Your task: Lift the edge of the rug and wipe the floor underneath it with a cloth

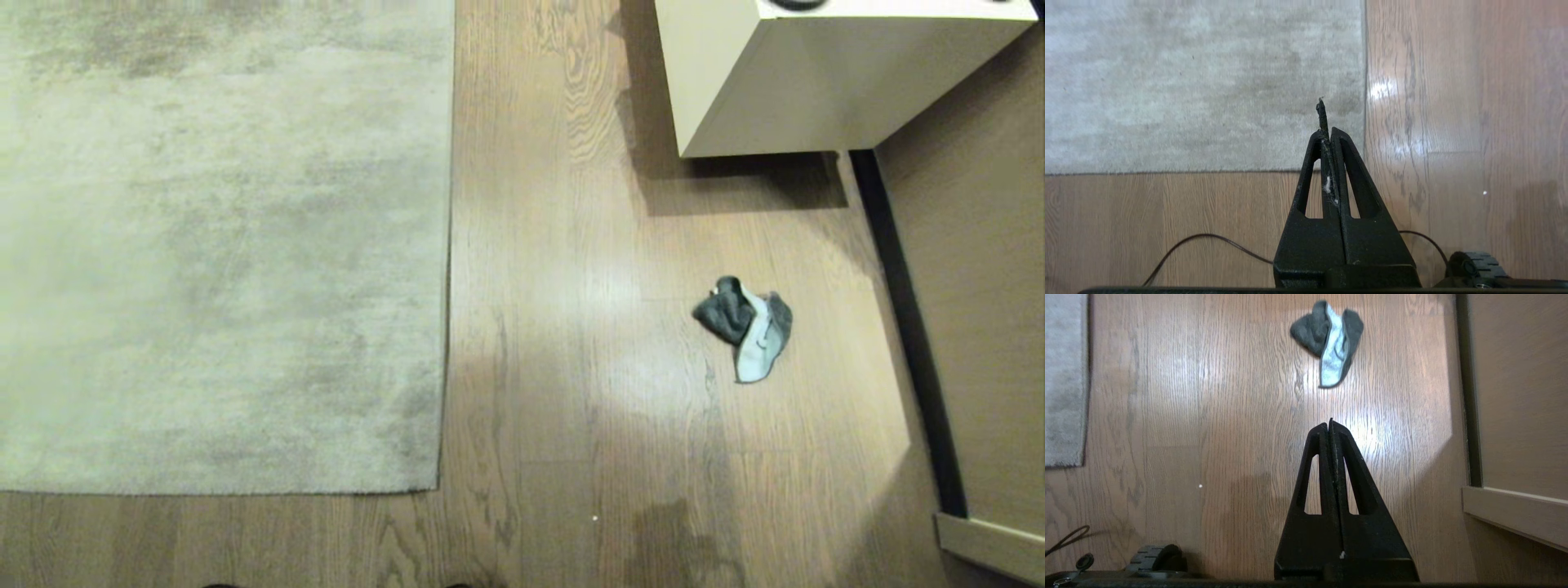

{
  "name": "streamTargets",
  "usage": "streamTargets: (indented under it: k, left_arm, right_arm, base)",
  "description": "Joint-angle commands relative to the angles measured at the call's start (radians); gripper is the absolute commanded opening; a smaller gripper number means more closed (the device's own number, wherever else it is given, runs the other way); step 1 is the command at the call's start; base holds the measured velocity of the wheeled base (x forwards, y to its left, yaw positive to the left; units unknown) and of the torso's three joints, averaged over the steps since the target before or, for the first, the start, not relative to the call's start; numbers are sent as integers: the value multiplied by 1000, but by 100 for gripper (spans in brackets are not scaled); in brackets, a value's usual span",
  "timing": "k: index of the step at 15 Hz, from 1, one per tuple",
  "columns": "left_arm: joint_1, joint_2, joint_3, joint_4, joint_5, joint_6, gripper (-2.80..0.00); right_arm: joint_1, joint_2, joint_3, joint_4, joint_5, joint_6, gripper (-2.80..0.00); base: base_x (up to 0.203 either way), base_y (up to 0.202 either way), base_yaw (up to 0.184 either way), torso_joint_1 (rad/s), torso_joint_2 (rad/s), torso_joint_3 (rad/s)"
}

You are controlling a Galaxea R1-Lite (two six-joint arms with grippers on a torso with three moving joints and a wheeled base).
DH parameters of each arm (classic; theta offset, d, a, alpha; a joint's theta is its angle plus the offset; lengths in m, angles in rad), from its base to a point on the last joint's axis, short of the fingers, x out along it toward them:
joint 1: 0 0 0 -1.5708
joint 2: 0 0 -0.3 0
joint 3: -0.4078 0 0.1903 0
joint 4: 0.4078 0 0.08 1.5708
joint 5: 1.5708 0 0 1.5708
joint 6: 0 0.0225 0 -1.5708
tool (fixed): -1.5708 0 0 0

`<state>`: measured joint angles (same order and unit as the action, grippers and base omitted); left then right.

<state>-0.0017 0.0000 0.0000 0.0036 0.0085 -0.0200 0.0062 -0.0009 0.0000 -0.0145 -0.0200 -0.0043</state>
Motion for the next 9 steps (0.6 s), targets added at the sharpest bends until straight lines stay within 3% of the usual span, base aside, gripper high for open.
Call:
streamTargets:
  k: [1, 9]
  left_arm:
    - [0, 2, 0, -1, 2, 0, -280]
    - [0, 2, 0, -1, 2, -1, -280]
  right_arm:
    - [0, 1, 0, -1, 0, 0, -280]
    - [0, 1, 0, -1, -1, 0, -280]
  base:
    - [0, 0, 0, 2, 7, 199]
    - [0, 0, 0, 2, 3, 200]
